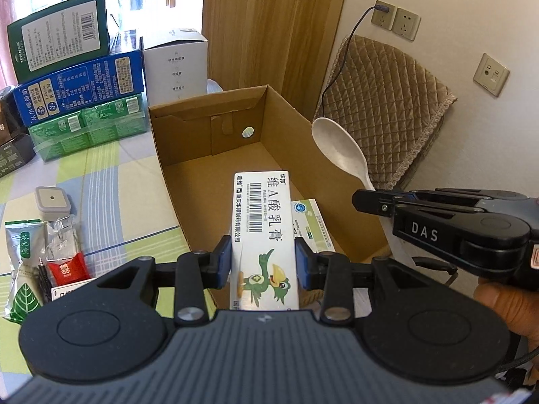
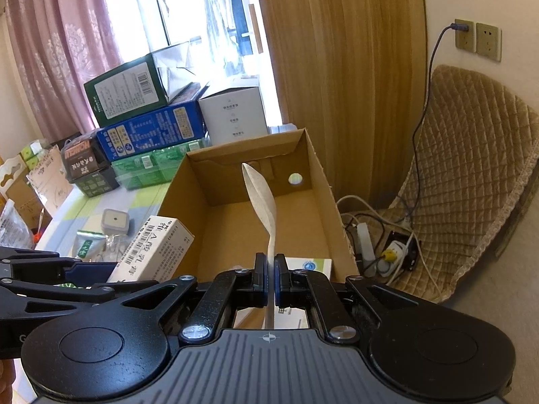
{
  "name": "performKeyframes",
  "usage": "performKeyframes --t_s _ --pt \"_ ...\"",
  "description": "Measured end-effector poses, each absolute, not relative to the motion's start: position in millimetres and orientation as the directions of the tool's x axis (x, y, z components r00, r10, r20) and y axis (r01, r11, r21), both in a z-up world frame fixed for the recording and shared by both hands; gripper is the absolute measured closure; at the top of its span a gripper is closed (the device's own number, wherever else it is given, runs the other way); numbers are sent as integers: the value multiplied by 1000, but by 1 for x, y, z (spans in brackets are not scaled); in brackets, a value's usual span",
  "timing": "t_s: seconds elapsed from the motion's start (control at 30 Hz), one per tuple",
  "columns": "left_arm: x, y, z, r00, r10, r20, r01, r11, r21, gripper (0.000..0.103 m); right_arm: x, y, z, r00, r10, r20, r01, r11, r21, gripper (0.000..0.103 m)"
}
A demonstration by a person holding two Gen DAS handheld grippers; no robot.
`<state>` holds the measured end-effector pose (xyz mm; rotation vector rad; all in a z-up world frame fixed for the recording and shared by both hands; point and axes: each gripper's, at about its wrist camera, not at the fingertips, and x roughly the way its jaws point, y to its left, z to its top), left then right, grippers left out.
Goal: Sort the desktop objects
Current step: 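Open the right tool to drop the spoon while the left tool releases the ointment box into the cardboard box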
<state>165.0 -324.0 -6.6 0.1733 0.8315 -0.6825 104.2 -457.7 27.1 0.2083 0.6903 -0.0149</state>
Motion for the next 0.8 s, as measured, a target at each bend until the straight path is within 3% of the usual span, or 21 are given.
performKeyframes --t_s 0.8 --pt "202 -337 -24 483 -494 -723 595 791 -143 70 134 -466 13 758 50 -651 96 978 186 103"
